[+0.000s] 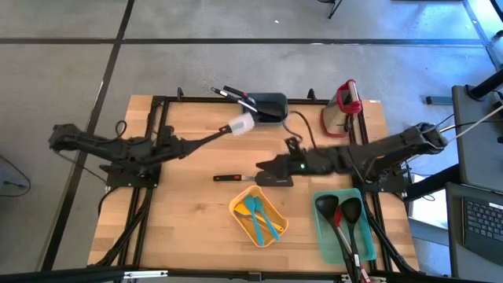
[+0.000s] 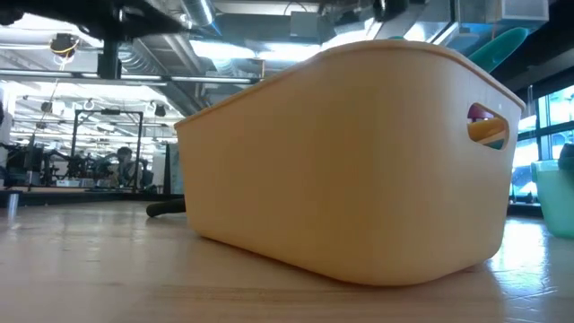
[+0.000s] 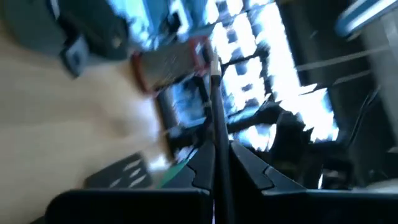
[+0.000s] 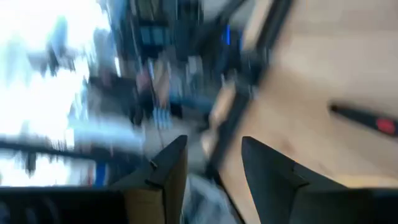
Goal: Pick & Place Kitchen Items
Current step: Put the small white spatula into the yellow bin
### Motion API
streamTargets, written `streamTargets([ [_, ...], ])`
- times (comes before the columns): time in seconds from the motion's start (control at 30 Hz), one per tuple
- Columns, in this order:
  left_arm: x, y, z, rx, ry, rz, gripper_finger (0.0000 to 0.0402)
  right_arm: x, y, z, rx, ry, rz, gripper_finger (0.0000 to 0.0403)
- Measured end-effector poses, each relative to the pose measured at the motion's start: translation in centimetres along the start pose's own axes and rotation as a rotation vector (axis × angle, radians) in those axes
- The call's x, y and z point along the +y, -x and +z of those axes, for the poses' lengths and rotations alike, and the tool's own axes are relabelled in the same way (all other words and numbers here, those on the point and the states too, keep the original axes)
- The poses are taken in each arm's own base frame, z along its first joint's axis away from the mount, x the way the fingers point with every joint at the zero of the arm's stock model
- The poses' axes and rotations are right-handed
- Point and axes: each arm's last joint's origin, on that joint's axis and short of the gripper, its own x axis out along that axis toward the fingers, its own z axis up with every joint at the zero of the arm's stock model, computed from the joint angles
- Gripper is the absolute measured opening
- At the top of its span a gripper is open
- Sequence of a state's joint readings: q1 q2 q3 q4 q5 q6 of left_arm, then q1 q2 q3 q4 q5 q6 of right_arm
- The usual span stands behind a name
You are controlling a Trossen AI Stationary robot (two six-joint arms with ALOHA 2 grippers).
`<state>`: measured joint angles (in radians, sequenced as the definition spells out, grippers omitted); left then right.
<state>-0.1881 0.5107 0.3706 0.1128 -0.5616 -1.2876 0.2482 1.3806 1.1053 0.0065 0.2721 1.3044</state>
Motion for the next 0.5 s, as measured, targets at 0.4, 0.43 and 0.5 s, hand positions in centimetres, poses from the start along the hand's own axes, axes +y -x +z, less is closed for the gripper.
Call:
streamTargets([
  [0.4,-3.0,1.4,-3.6,-0.246,0.041,-0.075,0.0018,1.0,-1.8,-6.1,-0.593,-0.189,0.093,0.0156],
  [0.43,-3.1,1.3,-4.0,-0.254,0.044,-0.071,0.0018,0.7,-2.5,-6.1,-0.588,-0.209,0.118,0.0156],
  [0.5,-3.1,1.2,-5.0,-0.264,0.054,-0.063,0.0018,0.1,-4.2,-6.0,-0.566,-0.241,0.174,0.0156],
])
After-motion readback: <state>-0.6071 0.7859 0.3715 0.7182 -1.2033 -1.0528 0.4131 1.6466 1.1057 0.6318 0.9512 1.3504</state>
